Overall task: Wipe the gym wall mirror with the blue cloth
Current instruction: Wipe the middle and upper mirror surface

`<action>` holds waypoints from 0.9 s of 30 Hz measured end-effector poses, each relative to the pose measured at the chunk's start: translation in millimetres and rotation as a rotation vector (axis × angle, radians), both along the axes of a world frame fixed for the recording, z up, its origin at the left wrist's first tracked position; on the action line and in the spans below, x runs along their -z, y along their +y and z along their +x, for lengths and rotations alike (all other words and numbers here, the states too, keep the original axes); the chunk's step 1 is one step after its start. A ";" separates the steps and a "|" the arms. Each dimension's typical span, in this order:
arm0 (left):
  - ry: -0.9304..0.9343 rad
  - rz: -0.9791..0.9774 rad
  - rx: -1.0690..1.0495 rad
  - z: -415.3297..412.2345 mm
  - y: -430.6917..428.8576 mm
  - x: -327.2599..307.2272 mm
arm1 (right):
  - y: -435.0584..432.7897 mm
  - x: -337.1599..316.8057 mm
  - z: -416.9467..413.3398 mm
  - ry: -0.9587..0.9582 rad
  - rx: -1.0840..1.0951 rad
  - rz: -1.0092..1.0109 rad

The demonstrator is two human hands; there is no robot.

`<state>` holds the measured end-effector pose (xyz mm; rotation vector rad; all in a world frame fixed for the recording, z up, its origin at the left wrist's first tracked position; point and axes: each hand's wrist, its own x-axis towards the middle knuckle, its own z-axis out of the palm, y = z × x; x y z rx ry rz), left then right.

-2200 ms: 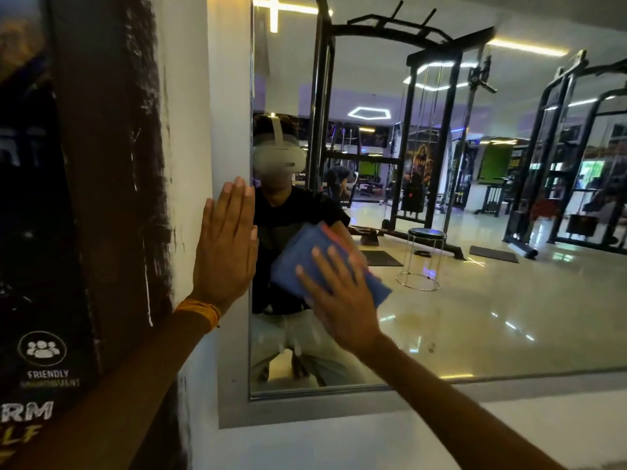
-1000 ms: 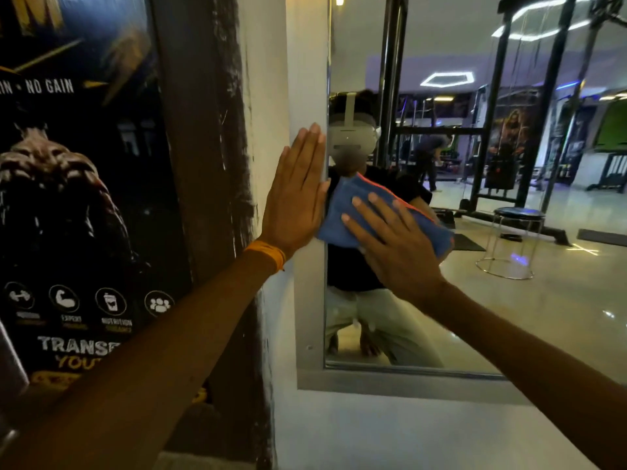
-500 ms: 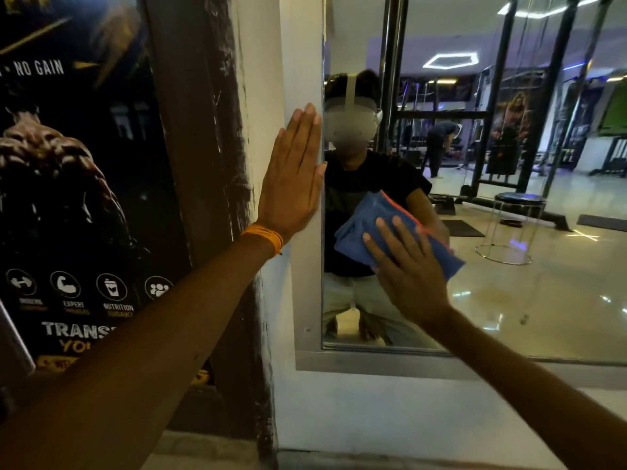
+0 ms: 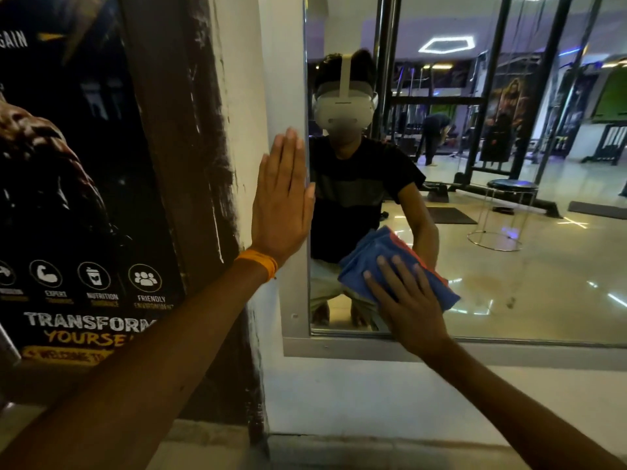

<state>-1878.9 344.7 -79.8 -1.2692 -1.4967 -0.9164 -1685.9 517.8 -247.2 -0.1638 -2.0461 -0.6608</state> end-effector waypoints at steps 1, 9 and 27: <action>-0.016 0.007 -0.009 2.8 0.7 11.5 | 2.9 4.0 1.9 -0.071 0.010 0.082; -0.010 0.031 -0.038 2.2 5.4 27.9 | -4.4 -48.7 -25.4 0.035 -0.017 0.077; -0.019 0.050 -0.019 0.4 3.9 28.3 | 12.8 6.8 -8.2 -0.258 -0.064 0.341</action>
